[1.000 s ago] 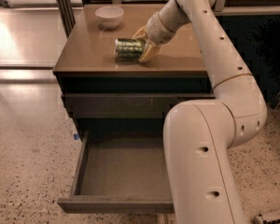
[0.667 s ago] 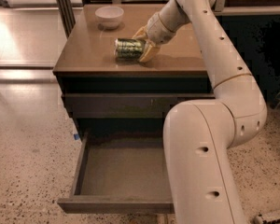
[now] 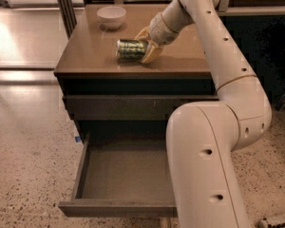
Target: Pick green can from middle drawer and place on counter
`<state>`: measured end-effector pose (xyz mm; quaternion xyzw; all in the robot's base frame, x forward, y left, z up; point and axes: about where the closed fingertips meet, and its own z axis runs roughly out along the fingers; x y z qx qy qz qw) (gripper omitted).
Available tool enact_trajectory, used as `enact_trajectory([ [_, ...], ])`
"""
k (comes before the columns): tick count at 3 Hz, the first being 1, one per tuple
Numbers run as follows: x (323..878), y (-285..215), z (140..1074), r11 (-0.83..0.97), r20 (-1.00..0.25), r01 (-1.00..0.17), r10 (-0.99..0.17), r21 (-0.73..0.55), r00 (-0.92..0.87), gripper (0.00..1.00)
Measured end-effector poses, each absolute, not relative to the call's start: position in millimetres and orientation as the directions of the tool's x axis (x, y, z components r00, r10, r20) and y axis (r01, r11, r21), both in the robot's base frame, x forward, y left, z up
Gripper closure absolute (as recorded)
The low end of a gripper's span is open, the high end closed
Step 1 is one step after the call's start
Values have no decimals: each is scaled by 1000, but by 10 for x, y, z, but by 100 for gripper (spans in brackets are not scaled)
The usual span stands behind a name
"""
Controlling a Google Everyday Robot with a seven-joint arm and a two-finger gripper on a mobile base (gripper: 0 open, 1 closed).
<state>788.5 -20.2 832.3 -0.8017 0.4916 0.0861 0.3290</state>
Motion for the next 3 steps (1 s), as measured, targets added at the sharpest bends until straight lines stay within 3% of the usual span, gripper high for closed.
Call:
enact_trajectory([
  [1, 7885, -202, 8323, -300, -462, -845, -732, -443, 502, 30],
  [2, 7885, -201, 8323, -300, -462, -845, -732, -443, 502, 0],
  [3, 7885, -201, 8323, -300, -462, -845, -732, -443, 502, 0],
])
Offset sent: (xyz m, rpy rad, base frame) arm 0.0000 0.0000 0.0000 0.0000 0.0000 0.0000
